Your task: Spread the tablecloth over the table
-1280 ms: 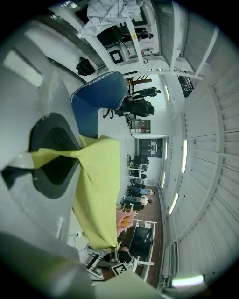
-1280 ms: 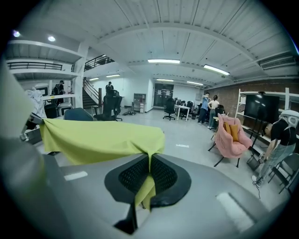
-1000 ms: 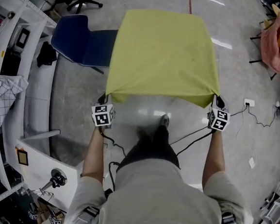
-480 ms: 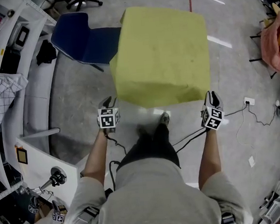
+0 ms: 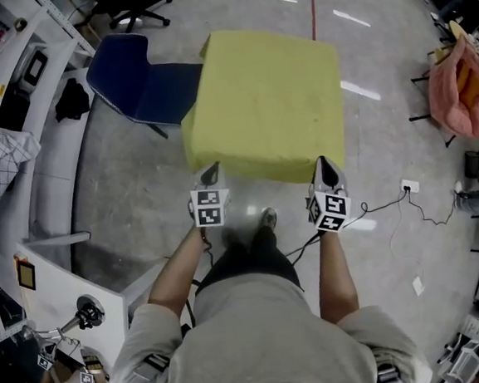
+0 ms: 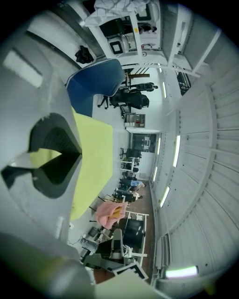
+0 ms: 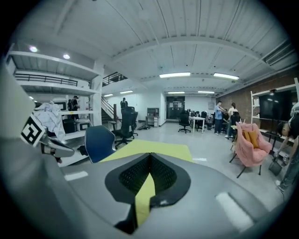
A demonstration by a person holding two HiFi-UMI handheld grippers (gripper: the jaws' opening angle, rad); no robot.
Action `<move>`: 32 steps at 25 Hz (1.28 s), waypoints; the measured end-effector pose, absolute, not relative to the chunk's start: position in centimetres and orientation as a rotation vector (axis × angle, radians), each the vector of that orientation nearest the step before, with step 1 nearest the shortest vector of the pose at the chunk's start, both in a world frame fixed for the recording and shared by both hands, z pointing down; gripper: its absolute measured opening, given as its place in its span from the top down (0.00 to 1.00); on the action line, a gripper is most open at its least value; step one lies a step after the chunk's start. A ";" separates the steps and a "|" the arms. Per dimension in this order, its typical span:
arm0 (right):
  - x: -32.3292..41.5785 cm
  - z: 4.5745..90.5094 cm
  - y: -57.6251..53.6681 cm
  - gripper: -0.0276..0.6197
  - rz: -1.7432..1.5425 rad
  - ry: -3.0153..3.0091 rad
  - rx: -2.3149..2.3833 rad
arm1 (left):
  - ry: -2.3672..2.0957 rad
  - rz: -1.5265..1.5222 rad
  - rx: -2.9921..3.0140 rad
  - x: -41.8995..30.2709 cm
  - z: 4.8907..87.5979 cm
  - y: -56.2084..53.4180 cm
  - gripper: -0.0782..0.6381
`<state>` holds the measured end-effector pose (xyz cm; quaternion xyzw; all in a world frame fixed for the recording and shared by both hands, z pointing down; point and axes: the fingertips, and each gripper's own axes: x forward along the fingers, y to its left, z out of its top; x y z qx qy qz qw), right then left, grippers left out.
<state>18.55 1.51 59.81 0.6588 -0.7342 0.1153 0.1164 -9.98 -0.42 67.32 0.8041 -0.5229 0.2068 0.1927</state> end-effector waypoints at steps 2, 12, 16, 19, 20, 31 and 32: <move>15.8 57.8 1.6 0.95 0.276 -2.223 1.893 | -1.489 0.527 2.281 -8.1 65.3 -0.7 0.86; 7.3 47.4 4.5 0.95 -0.100 -2.329 1.807 | -1.512 0.234 2.528 -3.0 53.8 1.0 0.86; 7.0 45.4 5.9 0.95 -0.198 -2.261 1.794 | -1.532 0.148 2.613 -1.6 51.0 2.7 0.86; 7.2 44.3 7.4 0.95 -0.218 -2.269 1.803 | -1.487 0.091 2.638 -0.7 49.5 3.8 0.86; 7.1 44.0 7.8 0.95 -0.210 -2.284 1.803 | -1.473 0.081 2.645 -0.6 49.0 4.1 0.86; 10.6 40.3 8.8 0.95 -0.318 -2.352 1.766 | -1.425 -0.006 2.709 5.2 44.8 6.2 0.86; 11.2 40.2 8.9 0.95 -0.319 -2.353 1.776 | -1.412 -0.014 2.706 5.9 44.7 6.5 0.86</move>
